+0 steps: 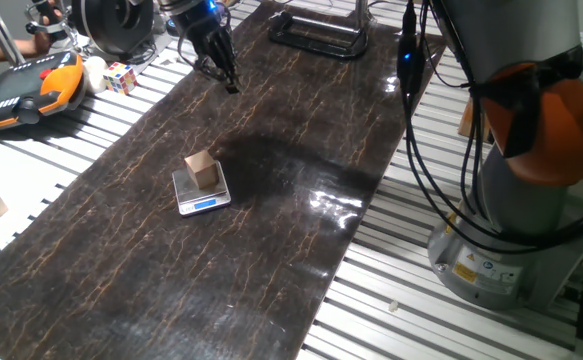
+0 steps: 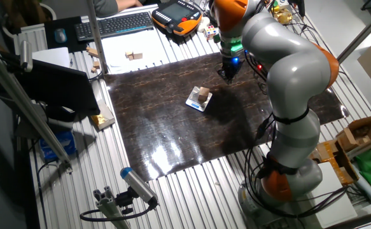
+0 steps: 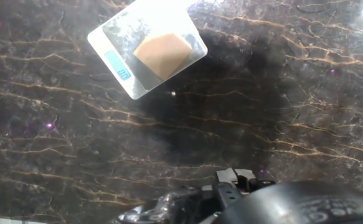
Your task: Remove the object from the scale
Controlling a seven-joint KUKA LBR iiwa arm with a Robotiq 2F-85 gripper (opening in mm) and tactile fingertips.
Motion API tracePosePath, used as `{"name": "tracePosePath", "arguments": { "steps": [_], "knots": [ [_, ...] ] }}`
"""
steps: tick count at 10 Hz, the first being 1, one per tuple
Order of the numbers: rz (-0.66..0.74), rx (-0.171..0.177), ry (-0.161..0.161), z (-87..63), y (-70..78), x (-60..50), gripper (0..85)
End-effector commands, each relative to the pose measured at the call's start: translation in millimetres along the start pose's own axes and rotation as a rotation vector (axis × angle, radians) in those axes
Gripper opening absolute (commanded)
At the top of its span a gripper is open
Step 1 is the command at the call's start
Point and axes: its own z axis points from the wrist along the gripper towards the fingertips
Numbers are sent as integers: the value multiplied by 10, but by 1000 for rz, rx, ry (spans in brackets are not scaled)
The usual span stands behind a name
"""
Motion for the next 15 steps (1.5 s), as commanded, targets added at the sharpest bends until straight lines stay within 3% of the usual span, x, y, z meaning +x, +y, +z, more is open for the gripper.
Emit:
{"name": "tracePosePath", "arguments": {
  "steps": [1, 4, 5, 6, 7, 11, 13, 14, 15],
  "knots": [
    [-4, 0, 0, 0, -1, 0, 10],
    [-45, 0, 6, 0, -1, 0, 7],
    [-14, -57, -95, 0, -1, 0, 7],
    [41, -105, -103, 0, -1, 0, 7],
    [95, -92, -79, 0, -1, 0, 7],
    [242, -36, -62, 0, -1, 0, 7],
    [315, -45, -86, 0, -1, 0, 7],
    [355, -68, -90, 0, -1, 0, 7],
    [385, -74, -94, 33, 22, -70, 7]
  ]
}}
